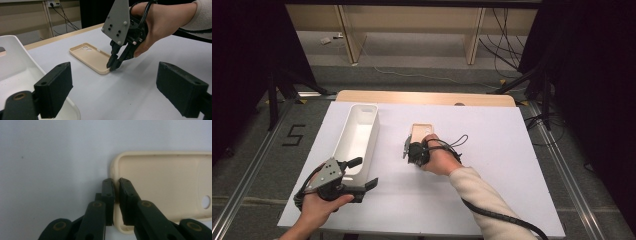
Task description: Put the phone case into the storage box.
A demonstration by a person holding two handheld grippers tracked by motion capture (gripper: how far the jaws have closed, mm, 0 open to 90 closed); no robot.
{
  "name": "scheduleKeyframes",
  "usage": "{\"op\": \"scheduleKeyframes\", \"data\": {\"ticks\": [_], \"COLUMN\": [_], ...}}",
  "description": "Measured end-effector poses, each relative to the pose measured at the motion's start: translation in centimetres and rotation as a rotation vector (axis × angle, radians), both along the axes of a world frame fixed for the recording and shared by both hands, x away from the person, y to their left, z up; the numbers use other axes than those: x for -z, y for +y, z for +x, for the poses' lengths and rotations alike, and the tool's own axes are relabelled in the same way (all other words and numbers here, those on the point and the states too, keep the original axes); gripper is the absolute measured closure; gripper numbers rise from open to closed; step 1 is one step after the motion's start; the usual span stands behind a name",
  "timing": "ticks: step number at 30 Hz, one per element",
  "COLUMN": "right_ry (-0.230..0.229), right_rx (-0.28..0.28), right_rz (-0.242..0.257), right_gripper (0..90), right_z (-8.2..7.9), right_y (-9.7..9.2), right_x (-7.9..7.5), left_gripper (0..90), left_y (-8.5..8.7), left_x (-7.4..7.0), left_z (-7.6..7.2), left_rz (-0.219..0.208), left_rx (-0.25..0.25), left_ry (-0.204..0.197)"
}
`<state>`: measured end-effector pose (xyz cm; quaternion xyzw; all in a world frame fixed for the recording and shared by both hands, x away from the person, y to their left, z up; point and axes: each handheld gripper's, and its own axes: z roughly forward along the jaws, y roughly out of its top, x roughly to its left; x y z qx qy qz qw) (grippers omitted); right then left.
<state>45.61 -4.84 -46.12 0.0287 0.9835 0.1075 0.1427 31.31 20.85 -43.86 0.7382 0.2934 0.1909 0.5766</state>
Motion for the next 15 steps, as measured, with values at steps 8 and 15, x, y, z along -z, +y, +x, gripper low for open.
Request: {"op": "scheduleKeyframes", "data": {"ticks": [8, 15], "right_ry": [0.003, 0.001], "right_rx": [-0.009, -0.024], "right_rz": [-0.007, -0.008], "right_gripper": [84.9, 85.8], "right_z": [0.00, -0.03], "right_y": [0.07, -0.02], "right_x": [0.00, -0.02], "left_gripper": [13.4, 13.6], "left_y": [0.06, 0.02], "left_x": [-0.05, -0.05], "left_z": [-0.01, -0.06], "left_rz": [0.003, 0.000], "left_rx": [0.003, 0.000], "left_ry": [-0.003, 0.001]}}
